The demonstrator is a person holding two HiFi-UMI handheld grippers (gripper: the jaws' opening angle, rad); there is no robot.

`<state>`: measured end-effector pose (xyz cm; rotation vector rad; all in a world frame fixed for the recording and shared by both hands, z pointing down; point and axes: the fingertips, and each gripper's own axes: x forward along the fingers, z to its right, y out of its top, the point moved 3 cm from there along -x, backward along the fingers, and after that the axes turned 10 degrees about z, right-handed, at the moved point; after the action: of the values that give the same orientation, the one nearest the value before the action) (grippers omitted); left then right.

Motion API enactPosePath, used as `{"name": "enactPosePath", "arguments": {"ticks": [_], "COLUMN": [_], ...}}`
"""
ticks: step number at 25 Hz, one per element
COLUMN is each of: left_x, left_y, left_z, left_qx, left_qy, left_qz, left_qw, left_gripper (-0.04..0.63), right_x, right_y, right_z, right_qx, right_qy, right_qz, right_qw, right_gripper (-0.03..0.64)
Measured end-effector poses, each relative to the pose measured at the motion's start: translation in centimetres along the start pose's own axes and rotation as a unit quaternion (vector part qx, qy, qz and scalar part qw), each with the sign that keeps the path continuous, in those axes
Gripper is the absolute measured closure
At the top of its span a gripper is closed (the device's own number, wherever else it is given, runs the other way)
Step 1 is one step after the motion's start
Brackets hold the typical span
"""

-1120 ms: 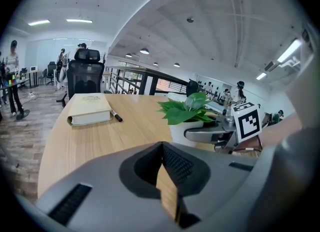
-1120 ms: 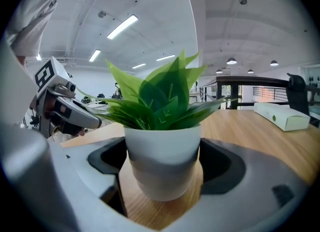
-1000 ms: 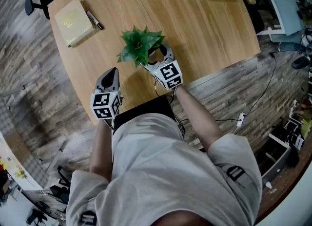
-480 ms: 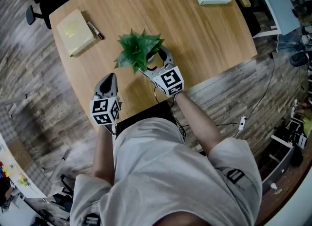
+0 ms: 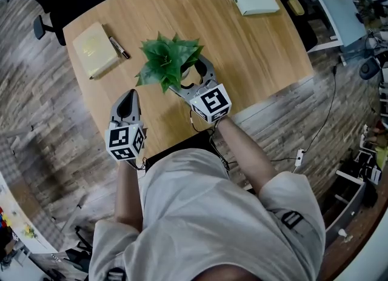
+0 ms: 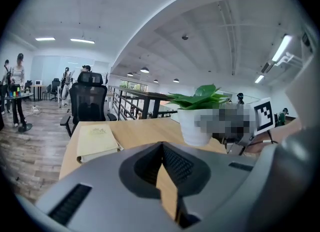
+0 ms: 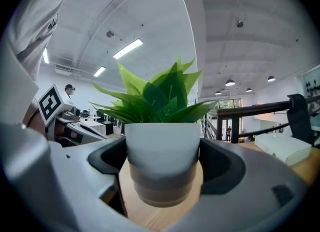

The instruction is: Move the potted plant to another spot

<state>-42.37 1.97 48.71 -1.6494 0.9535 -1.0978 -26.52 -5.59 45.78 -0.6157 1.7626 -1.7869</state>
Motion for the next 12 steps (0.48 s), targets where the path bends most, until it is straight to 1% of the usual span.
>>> {"name": "enactPosePath", "arguments": {"ticks": [8,12], "left_x": [0.1,-0.7], "left_y": [4.7,6.4], "left_z": [0.5,0.6], "left_qx": [0.011,0.015], "left_qy": [0.0,0.002], "left_qz": [0.039,0.063], "left_qw": [0.9992,0.9979], "left_gripper": [0.583,0.583], "right_x": [0.5,0.3], "right_y": [6.0,8.1], "right_z": [1.1,0.7], "right_qx": [-0.015,-0.027], "right_qy": [-0.002,0.001], "right_qz": [0.039,0.056], "right_qw": [0.999,0.998], "right_gripper": [0.161,0.161]}}
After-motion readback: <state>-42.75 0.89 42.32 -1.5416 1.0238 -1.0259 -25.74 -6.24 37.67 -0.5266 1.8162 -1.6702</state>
